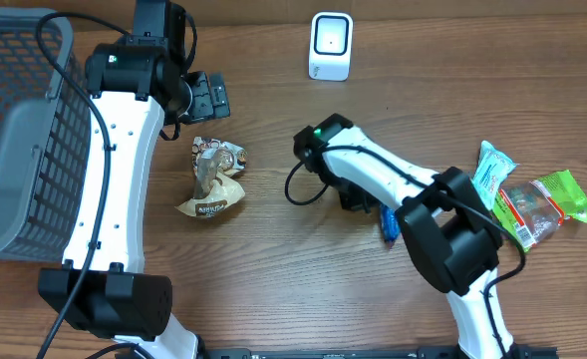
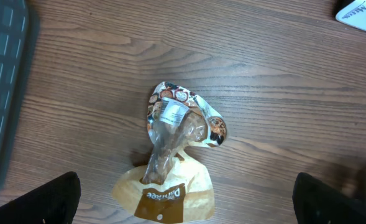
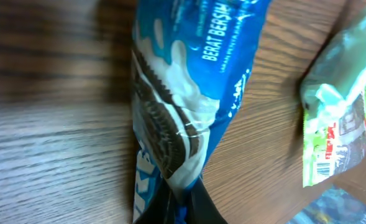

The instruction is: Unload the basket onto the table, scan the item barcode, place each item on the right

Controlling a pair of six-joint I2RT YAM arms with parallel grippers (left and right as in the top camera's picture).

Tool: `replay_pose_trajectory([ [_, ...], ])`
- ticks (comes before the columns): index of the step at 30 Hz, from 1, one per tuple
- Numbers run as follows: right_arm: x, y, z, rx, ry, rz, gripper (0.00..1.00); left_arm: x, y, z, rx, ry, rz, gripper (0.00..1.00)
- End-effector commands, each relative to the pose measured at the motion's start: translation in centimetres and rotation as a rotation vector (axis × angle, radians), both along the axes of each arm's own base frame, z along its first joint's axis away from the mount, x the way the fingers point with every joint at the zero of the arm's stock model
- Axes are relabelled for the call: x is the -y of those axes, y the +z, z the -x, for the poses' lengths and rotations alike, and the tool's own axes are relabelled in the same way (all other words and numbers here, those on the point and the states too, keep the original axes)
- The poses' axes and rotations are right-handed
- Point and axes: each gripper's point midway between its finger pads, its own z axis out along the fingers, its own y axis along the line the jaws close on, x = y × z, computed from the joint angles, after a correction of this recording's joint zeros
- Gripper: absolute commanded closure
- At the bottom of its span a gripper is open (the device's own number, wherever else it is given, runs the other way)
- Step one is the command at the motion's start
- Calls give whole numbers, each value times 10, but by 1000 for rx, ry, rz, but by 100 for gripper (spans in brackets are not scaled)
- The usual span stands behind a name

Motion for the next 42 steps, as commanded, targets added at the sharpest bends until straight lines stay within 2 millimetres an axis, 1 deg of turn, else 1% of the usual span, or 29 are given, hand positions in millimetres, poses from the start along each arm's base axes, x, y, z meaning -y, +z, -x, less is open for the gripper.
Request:
replay_pose_trajectory([
  [1,-46,-4,16,-32,86,-120,91,0,9,-1,28,4,-1,0],
  [3,-67,-10,27,-79,124,-195,85,0,9,-1,28,4,-1,0],
  [4,-79,-13,33,-103,154,-235,80,0,9,-1,28,4,-1,0],
  [5,-91,-15,39,-118,188,-263,71,0,9,-1,28,4,-1,0],
  [6,-95,-16,40,-115,199,-266,60,0,9,-1,28,4,-1,0],
  [8,-103,-16,45,-118,235,-269,43,0,9,-1,28,4,-1,0],
  [9,-106,-16,48,-123,251,-271,37,0,9,-1,28,4,-1,0],
  [10,-106,-16,49,-125,252,-273,33,0,9,-1,28,4,-1,0],
  [13,-114,-12,51,-144,234,-320,32,0,9,-1,28,4,-1,0],
  [15,-118,0,42,-124,218,-358,32,0,9,-1,28,4,-1,0],
  [18,-122,37,15,-39,202,-447,29,0,9,-1,28,4,-1,0],
  [19,-122,51,6,-23,209,-484,28,0,9,-1,28,4,-1,0],
  [20,-120,60,1,-15,213,-510,28,0,9,-1,28,4,-1,0],
  [22,-109,83,-16,16,198,-576,28,0,9,-1,28,4,-1,0],
  [23,-95,98,-30,35,178,-646,28,0,9,-1,28,4,-1,0],
  [24,-89,102,-34,33,173,-676,28,0,9,-1,28,4,-1,0],
  [26,-71,112,-43,-21,182,-814,28,0,9,-1,28,4,-1,0],
  [28,-55,116,-44,-98,189,-968,28,0,9,-1,28,4,-1,0],
  [29,-51,115,-43,-119,193,-1017,28,0,9,-1,28,4,-1,0],
  [30,-43,112,-42,-149,189,-1101,28,0,9,-1,28,4,-1,0],
  [32,-32,102,-40,-177,164,-1157,29,0,9,-1,28,4,-1,0],
  [33,-23,89,-37,-192,121,-1161,29,0,9,-1,28,4,-1,0],
  [34,-19,83,-35,-202,103,-1162,29,0,9,-1,28,4,-1,0],
  [35,-15,68,-27,-231,71,-1167,31,0,9,-1,28,4,-1,0],
  [36,-15,63,-24,-241,63,-1168,31,0,9,-1,28,4,-1,0],
  [39,-14,36,-5,-297,33,-1161,33,0,9,-1,28,4,-1,0],
  [42,-12,18,5,-317,-5,-1154,35,0,9,-1,28,4,-1,0],
])
